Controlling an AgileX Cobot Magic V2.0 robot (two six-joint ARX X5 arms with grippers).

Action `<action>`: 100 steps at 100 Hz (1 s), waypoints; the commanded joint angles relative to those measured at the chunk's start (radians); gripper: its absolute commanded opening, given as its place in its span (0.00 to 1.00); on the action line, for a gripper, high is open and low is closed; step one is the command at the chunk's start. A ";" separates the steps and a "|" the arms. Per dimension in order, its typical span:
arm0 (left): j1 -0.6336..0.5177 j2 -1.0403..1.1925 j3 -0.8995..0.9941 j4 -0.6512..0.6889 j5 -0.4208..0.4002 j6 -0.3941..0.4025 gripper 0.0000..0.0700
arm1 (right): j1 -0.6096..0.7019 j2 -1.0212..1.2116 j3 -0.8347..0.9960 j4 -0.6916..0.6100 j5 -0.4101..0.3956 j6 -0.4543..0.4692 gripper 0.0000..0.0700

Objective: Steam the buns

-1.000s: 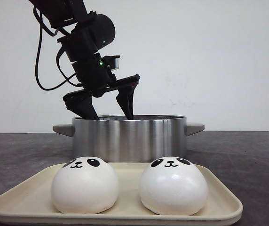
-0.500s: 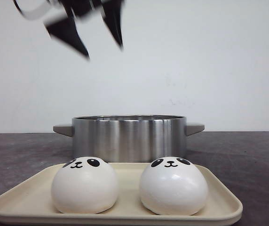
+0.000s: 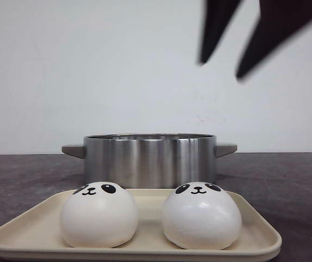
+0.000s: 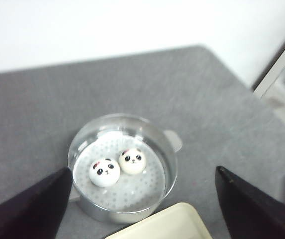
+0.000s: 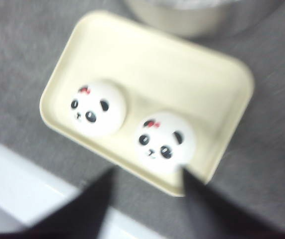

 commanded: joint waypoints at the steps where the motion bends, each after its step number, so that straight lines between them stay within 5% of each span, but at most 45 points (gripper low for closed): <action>1: -0.008 -0.027 0.020 -0.014 -0.004 0.001 0.79 | 0.011 0.043 0.009 0.017 -0.005 0.020 0.85; 32: -0.007 -0.161 0.020 -0.106 -0.082 0.001 0.79 | 0.011 0.270 0.009 0.073 -0.049 0.016 0.85; 72: -0.007 -0.175 0.020 -0.149 -0.082 0.002 0.79 | 0.010 0.446 0.009 0.110 -0.042 0.005 0.79; 91: -0.007 -0.175 0.020 -0.149 -0.081 0.002 0.79 | 0.010 0.450 0.009 0.127 -0.018 0.006 0.69; 100: -0.007 -0.175 0.020 -0.149 -0.081 0.002 0.79 | 0.008 0.450 0.009 0.126 -0.018 0.005 0.55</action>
